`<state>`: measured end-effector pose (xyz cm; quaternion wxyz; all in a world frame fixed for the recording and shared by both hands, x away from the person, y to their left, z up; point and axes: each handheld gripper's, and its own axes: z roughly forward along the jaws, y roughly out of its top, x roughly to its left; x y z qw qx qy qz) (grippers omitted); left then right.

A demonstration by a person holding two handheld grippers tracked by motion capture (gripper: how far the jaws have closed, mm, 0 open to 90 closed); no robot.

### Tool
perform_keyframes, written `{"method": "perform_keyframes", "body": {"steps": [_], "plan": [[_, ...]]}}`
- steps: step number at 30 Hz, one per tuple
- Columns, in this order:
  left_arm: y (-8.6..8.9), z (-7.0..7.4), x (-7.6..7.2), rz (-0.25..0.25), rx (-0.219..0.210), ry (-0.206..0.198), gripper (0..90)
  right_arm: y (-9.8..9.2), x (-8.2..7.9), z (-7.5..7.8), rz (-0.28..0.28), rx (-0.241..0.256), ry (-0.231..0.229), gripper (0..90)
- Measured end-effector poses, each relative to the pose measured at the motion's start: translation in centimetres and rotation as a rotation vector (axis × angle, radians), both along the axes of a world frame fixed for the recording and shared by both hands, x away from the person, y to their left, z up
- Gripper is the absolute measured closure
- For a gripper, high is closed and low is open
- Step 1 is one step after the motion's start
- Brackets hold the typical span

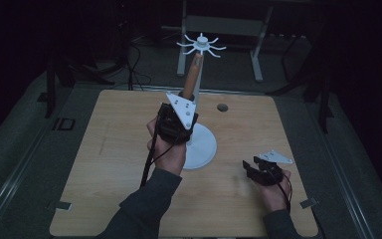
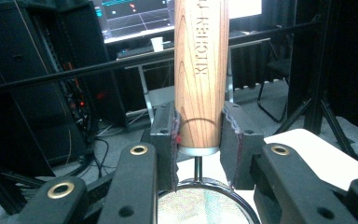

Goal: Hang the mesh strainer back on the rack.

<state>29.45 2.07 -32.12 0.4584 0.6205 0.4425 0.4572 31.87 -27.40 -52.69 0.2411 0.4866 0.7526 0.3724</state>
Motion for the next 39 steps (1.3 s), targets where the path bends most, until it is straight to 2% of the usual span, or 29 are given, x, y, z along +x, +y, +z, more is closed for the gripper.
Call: {"method": "perform_keyframes", "body": {"steps": [21, 39], "plan": [[-0.8, 0.3, 0.7, 0.021, 0.037, 0.003, 69.2, 0.0, 0.0, 0.0, 0.000, -0.001, 0.000, 49.8], [-1.2, 0.3, 2.2, 0.047, 0.064, 0.035, 69.1, -0.1, 0.0, 0.0, 0.001, -0.001, -0.002, 49.7]]}}
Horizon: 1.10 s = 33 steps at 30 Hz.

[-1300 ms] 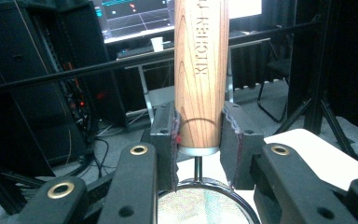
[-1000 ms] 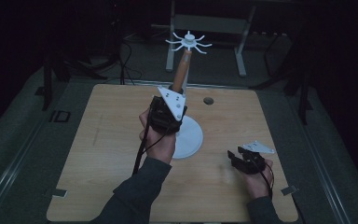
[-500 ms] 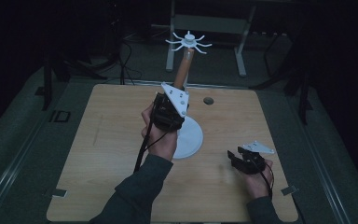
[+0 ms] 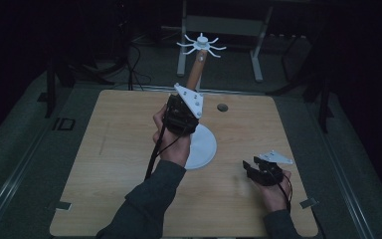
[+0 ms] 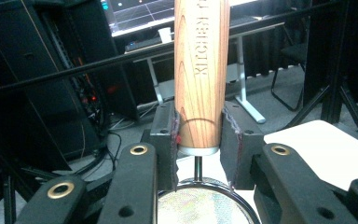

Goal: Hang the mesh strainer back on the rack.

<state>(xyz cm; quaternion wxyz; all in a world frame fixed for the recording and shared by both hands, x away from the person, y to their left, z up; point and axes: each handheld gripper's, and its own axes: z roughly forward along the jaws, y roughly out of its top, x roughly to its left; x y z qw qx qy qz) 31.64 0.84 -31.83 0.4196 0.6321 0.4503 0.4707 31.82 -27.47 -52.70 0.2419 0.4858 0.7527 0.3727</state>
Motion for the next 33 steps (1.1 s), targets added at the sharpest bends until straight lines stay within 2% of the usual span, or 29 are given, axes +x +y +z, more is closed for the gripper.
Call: {"method": "perform_keyframes", "body": {"steps": [8, 13, 21, 24, 33], "plan": [[0.1, -0.5, 0.3, 0.002, 0.002, 0.017, 68.7, 0.0, 0.0, 0.0, 0.000, -0.001, 0.000, 49.7], [0.2, -0.8, 0.2, -0.004, 0.000, 0.025, 64.7, 0.1, 0.0, 0.0, -0.001, -0.002, 0.002, 49.6], [0.4, -1.0, -0.1, -0.041, -0.001, 0.036, 56.4, 0.1, 0.0, -0.1, 0.001, -0.005, 0.001, 49.6], [0.7, -1.0, -0.4, -0.066, -0.018, 0.026, 56.2, 0.1, 0.0, -0.1, 0.000, -0.003, 0.001, 49.5], [1.3, -0.9, -0.7, -0.105, -0.042, 0.039, 56.1, 0.0, 0.0, -0.1, -0.009, -0.006, 0.008, 49.6]]}}
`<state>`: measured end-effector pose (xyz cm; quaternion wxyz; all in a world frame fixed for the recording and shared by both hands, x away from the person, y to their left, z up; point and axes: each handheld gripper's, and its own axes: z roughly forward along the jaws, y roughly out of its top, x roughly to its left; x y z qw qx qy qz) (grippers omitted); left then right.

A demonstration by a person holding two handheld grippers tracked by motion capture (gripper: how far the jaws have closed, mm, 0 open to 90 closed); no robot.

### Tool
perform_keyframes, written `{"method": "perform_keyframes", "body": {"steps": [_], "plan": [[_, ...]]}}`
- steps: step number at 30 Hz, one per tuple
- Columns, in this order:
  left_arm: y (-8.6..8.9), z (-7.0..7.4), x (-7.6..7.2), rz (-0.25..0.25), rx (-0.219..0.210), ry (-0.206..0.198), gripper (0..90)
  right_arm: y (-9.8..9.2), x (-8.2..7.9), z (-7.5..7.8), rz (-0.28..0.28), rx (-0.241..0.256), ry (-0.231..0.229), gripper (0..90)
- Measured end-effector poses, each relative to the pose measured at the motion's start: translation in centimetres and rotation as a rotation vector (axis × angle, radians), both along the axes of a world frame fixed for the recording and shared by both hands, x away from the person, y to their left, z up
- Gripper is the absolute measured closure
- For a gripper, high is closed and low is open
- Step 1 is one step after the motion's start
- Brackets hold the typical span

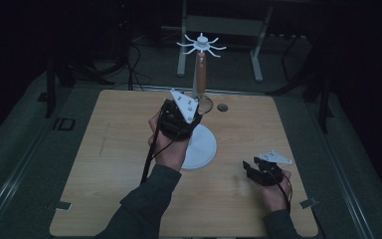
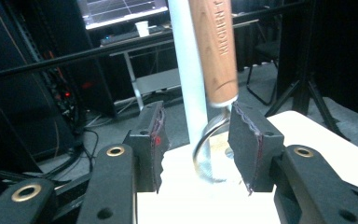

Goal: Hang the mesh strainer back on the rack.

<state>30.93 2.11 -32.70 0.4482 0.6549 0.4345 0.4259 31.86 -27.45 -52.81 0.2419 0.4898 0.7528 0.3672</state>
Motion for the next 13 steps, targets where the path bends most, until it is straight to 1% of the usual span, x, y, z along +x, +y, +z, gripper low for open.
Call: {"method": "perform_keyframes", "body": {"steps": [4, 7, 9, 11, 13], "plan": [[0.4, 0.0, -0.2, -0.037, -0.014, 0.018, 57.4, -0.1, 0.0, 0.0, -0.003, -0.003, 0.002, 49.5], [0.7, -0.1, -0.2, -0.074, -0.019, 0.047, 58.0, -0.1, 0.1, -0.1, -0.010, -0.005, 0.013, 48.8], [0.9, -0.3, -0.2, -0.115, -0.033, 0.066, 58.0, -0.1, 0.2, -0.3, -0.016, -0.013, 0.021, 48.2], [1.1, -0.5, -0.3, -0.150, -0.033, 0.082, 58.0, -0.3, 0.3, -0.6, -0.028, -0.027, 0.032, 47.3], [1.5, -0.9, -0.4, -0.186, -0.038, 0.102, 58.0, -0.4, 0.5, -1.0, -0.045, -0.062, 0.039, 46.7]]}}
